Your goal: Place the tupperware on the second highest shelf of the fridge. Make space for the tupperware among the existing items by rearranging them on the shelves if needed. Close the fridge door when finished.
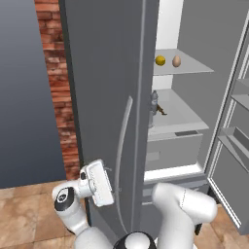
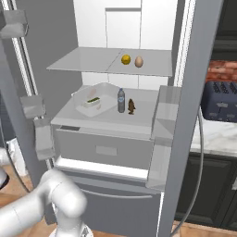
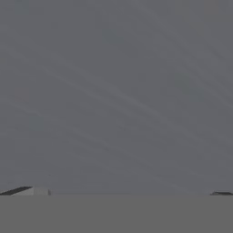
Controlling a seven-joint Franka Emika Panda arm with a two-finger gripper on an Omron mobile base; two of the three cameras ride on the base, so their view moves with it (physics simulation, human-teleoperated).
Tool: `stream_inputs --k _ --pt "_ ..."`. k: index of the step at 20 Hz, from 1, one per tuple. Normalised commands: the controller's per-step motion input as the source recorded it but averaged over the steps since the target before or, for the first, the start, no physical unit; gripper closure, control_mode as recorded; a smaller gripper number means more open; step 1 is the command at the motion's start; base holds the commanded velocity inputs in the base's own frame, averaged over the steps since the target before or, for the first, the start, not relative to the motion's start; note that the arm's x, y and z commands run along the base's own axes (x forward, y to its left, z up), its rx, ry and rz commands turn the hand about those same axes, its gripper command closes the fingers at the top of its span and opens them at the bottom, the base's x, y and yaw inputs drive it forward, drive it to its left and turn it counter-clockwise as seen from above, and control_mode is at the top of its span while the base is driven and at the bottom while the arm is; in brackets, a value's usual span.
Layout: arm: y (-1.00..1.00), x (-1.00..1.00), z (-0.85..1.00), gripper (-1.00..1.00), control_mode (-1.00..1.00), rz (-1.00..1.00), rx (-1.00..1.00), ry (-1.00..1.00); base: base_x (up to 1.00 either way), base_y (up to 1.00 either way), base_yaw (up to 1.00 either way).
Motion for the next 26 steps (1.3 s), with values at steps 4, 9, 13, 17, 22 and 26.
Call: stream_inputs --k 4,9,13,17,22,26 --pt "-0.63 0.31 0.00 -1.00 -1.00 0.03 -0.04 0.00 0.00 0.00 0.00" --pt "-0.64 0.37 0.04 -1.00 -1.00 0.06 -0.01 0.00 0.00 0.00 0.00" --pt "-0.61 0.30 0.11 -1.00 -1.00 0.14 0.00 -0.01 0.00 0.00 0.00" --pt "-0.62 0.35 0.18 -1.00 -1.00 0.16 0.00 0.00 0.00 0.00 0.00" --pt "-0.70 0.40 0.23 -1.00 -1.00 0.23 0.04 0.00 0.00 0.00 0.00" --pt "-0.56 0.38 0.38 -1.00 -1.00 0.35 0.15 -0.01 0.00 0.00 0.00"
